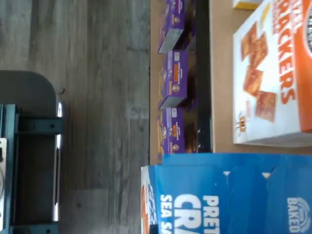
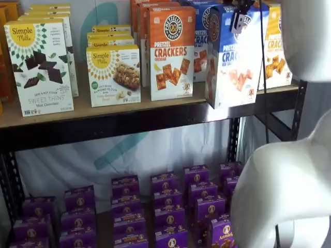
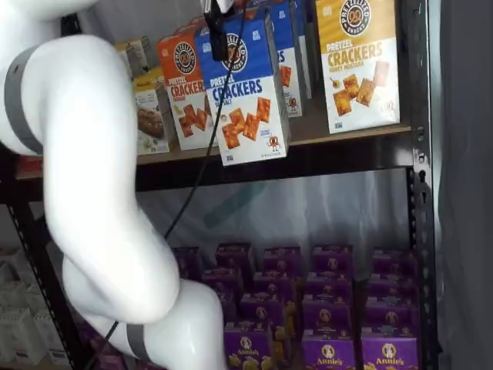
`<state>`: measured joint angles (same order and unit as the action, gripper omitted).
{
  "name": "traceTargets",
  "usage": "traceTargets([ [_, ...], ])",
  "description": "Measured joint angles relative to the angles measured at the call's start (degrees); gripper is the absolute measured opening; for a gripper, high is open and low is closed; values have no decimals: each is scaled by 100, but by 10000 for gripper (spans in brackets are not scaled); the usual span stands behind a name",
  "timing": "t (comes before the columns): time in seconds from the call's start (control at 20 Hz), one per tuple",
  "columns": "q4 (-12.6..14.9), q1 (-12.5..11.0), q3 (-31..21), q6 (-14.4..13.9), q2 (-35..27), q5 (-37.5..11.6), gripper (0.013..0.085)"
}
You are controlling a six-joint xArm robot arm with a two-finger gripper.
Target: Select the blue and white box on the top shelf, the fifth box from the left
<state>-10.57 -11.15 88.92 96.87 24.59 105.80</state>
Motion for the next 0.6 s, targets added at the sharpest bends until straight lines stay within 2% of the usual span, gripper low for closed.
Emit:
traceTargets([
  [0.3, 62, -18, -363, 27, 449, 99, 570],
  [0.6, 6, -148, -607, 124, 725, 140, 570],
])
